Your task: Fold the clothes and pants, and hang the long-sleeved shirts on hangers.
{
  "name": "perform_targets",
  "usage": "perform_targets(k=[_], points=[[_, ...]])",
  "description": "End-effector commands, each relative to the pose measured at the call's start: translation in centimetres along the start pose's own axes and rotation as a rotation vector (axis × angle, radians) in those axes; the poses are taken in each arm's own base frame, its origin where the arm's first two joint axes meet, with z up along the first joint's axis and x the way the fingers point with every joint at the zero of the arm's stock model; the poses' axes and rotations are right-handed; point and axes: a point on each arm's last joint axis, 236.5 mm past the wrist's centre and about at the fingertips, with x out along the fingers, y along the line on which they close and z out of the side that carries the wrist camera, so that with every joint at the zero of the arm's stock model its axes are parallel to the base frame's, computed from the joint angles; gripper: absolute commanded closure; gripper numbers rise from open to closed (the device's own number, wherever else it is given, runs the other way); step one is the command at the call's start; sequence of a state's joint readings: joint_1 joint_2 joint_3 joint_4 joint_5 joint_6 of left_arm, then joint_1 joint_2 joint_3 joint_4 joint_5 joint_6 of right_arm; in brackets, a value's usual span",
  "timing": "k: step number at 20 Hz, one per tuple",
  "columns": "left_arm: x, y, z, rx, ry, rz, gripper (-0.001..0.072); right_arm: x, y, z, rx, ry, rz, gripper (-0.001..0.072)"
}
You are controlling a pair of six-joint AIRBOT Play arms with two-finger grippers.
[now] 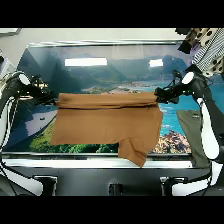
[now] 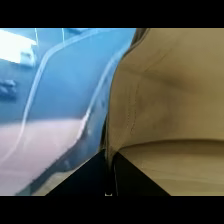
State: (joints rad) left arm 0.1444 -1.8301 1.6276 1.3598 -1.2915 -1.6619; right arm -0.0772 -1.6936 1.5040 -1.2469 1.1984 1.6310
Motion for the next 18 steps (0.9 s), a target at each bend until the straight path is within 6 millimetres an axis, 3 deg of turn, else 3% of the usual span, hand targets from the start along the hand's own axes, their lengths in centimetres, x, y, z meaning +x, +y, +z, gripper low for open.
perform_targets(k=[1, 4, 8, 10, 11, 13, 14, 16, 18], points=[[0.3, -0.7, -1.1, 0.001, 0.042, 0.001, 0.0690, 0.9, -0.9, -1.0, 0.007, 0.049, -0.029, 0.0684], [1.1, -1.4, -1.8, 0.013, 0.072, 0.005, 0.0690, 2.3, -1.6, -2.1, 0.018, 0.092, -0.039, 0.0684], [3.0, -1.1, -4.3, -0.023, 0.199, 0.026, 0.0689, 3.5, -2.2, -2.6, 0.024, 0.119, -0.050, 0.0683], [3.4, -1.1, -4.4, -0.021, 0.206, 0.027, 0.0683, 3.8, -2.3, -2.7, 0.028, 0.127, -0.050, 0.0682], [3.5, -1.2, -4.3, -0.022, 0.200, 0.026, 0.0626, 4.0, -2.3, -2.7, 0.030, 0.131, -0.048, 0.0680], [3.5, -1.2, -4.2, -0.022, 0.195, 0.025, 0.0417, 4.0, -2.1, -2.7, 0.034, 0.129, -0.039, 0.0562], [3.4, -1.2, -4.1, -0.020, 0.194, 0.025, 0.0373, 4.0, -1.9, -2.7, 0.038, 0.130, -0.031, 0.0495], [2.7, -1.0, -3.7, -0.026, 0.175, 0.022, 0.0372, 3.6, -1.2, -3.0, 0.046, 0.145, -0.003, 0.0447], [0.5, 0.1, -2.8, -0.037, 0.128, 0.021, 0.0372, 1.5, -0.9, -3.1, -0.008, 0.134, 0.008, 0.0399]])
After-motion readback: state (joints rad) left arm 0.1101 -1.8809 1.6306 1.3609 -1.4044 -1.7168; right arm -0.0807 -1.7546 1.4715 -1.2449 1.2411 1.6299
